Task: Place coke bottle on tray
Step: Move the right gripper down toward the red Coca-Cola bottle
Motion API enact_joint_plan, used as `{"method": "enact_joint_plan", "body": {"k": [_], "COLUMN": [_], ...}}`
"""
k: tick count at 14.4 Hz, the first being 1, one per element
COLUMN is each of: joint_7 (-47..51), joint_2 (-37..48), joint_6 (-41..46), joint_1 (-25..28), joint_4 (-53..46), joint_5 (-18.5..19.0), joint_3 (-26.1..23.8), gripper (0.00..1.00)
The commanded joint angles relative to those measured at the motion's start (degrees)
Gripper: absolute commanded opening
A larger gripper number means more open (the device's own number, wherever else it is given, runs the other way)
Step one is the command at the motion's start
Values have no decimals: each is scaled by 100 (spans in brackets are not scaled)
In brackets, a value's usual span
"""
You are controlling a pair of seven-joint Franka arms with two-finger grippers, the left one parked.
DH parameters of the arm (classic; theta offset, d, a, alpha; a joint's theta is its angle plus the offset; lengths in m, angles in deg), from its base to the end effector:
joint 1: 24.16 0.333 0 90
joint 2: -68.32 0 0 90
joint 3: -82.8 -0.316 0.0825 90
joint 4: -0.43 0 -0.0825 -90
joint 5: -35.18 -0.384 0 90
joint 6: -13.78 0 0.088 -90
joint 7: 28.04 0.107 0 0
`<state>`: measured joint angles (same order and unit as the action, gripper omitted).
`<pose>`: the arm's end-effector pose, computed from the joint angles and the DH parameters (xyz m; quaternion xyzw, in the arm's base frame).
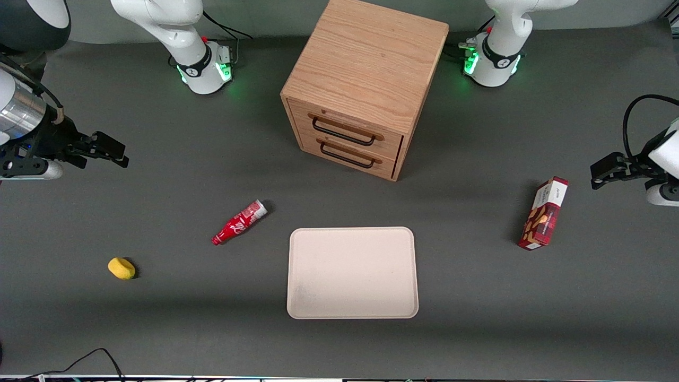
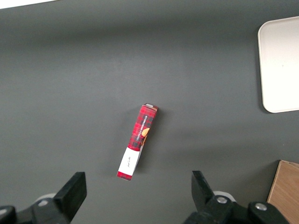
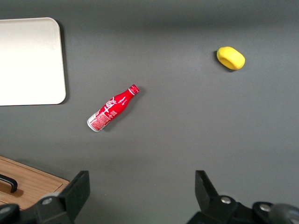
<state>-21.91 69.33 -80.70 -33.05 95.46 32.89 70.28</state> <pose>0.5533 0.0401 0.5993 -0.9996 0.0233 -0.0023 0.0183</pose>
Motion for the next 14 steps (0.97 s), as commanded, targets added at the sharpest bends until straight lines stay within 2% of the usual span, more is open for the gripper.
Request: {"method": "enact_joint_plan", "body": {"k": [1,8,10,12,14], "joint_7": [46,64,204,1052,2334], "joint_2": [-111,-277,-435,-698,-1049], "joint_6": [9,18,-17,-332,-578], "joint_1": [45,45,255,378,764], "joint_4": [-143,-143,-222,-310,-319], "joint_5": [105,105,53,44,61], "joint_3": [-13,-13,-13,-31,-31], "gripper": [100,100,100,100,100]}}
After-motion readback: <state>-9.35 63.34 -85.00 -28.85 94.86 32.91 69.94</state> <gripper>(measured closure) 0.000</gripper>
